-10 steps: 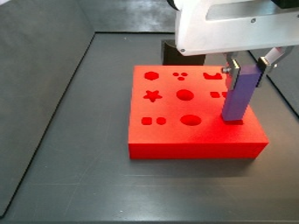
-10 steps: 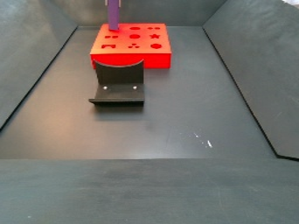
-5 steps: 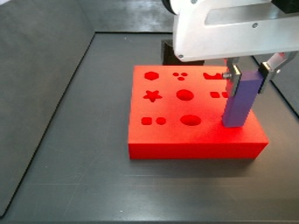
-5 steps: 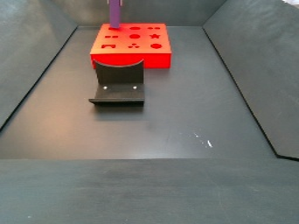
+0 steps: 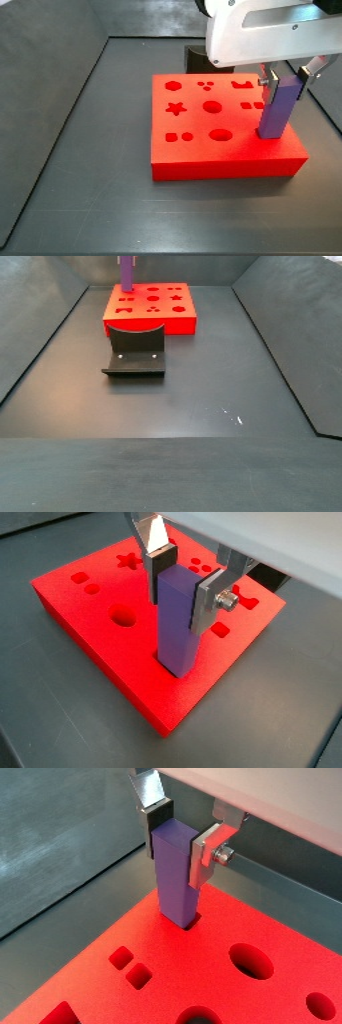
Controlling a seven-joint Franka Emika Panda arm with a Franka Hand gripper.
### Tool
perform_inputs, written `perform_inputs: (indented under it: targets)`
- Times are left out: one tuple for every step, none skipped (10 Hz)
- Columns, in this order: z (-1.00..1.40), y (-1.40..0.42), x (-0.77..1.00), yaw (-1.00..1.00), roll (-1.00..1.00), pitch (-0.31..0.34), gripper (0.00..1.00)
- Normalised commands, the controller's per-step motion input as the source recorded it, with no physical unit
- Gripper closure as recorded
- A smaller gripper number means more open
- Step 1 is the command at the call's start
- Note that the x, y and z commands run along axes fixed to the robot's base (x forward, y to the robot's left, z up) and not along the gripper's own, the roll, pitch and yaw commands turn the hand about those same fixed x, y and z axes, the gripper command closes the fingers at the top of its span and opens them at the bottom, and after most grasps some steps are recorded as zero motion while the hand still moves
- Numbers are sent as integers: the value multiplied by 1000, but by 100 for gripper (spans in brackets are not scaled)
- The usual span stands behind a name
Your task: Insert the rectangle object.
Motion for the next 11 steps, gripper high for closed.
perform_inputs:
  targets:
    - [-269, -157, -226, 0, 103, -19, 100]
    - [-220, -171, -406, 0, 104, -19, 100]
    - [-209, -97, -314, 0, 46, -36, 100]
    - [-123, -63, 0, 0, 29, -20, 100]
    - [-209, 0, 166, 0, 31, 0, 100]
    - [-500, 0, 377, 0, 20, 0, 100]
    - [-920, 0, 334, 0, 63, 0, 100]
    - [-1000, 0, 234, 0, 87, -3, 100]
    - [-1000, 0, 166, 0, 114, 0, 100]
    - [-1000, 0, 89, 0, 126, -3, 100]
    - [-1000, 0, 89, 0, 119, -4, 100]
